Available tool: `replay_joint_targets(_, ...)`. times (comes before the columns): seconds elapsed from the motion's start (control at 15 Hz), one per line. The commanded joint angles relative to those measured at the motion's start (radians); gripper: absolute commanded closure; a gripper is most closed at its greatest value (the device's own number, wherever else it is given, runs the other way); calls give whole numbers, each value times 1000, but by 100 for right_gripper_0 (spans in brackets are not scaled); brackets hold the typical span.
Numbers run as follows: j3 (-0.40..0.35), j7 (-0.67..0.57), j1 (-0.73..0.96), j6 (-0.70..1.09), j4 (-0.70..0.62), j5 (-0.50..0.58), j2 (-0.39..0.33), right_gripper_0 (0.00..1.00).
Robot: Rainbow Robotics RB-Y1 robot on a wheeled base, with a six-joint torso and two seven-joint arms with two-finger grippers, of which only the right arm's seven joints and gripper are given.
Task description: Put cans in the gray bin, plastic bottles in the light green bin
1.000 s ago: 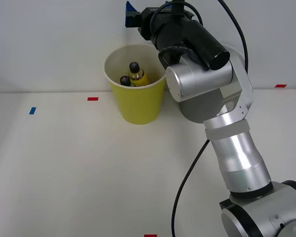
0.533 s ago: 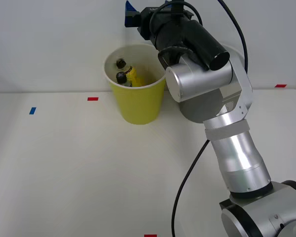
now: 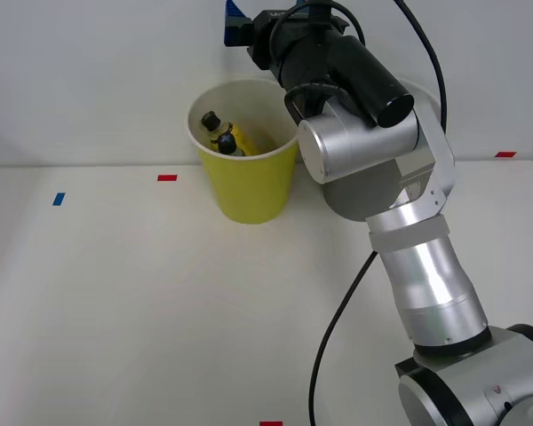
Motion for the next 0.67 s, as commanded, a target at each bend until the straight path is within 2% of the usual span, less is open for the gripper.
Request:
replay_joint_targets(0.07, 0, -1, 0, -3, 0, -1, 0, 0)
replay_joint_targets(0.2, 6, 7, 0, -34, -1, -3, 0, 0)
replay_joint_targets(0.4, 71, -4, 32, -104, -49, -11, -2, 0)
replay_joint_targets(0.67, 126, -6, 173, -104, -235, -20, -142, 0)
